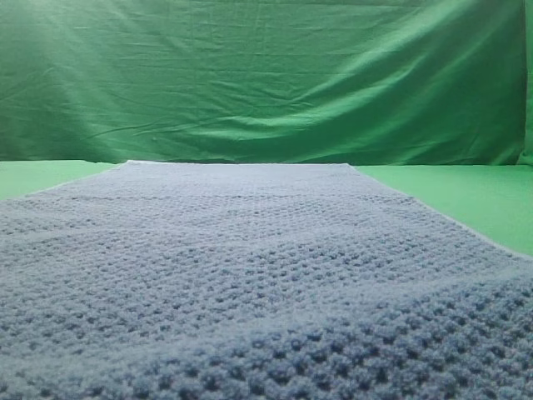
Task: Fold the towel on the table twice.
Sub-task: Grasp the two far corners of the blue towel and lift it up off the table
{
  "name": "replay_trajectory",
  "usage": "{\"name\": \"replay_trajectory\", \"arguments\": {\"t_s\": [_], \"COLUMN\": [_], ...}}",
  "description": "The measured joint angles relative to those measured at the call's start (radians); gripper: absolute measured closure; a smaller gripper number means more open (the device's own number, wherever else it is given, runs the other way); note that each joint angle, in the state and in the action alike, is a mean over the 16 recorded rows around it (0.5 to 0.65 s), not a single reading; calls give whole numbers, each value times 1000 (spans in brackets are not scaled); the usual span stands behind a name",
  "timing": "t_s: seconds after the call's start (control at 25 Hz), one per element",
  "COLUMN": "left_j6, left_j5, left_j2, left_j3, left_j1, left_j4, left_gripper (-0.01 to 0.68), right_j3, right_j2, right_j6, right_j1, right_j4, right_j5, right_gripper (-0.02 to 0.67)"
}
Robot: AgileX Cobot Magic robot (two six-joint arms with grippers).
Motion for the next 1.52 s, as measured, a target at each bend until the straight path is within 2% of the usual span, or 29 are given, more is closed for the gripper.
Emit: {"name": "replay_trajectory", "arguments": {"t_s": [0.96, 1.24, 1.52], "left_j6": [0, 0, -20], "left_j5": [-17, -136, -314], "left_j2": [0, 0, 0], "left_j3": [0, 1, 2], "left_j1": [0, 0, 0], "left_j4": [-12, -78, -153], "left_gripper": [673, 673, 673], "right_j3": [0, 4, 7], "right_j2": [0, 0, 0], "right_j6": [0, 0, 11], "right_j1": [0, 0, 0], "right_j4": [0, 50, 211], "right_j5": [-1, -70, -225], "right_gripper": [649, 649, 649]}}
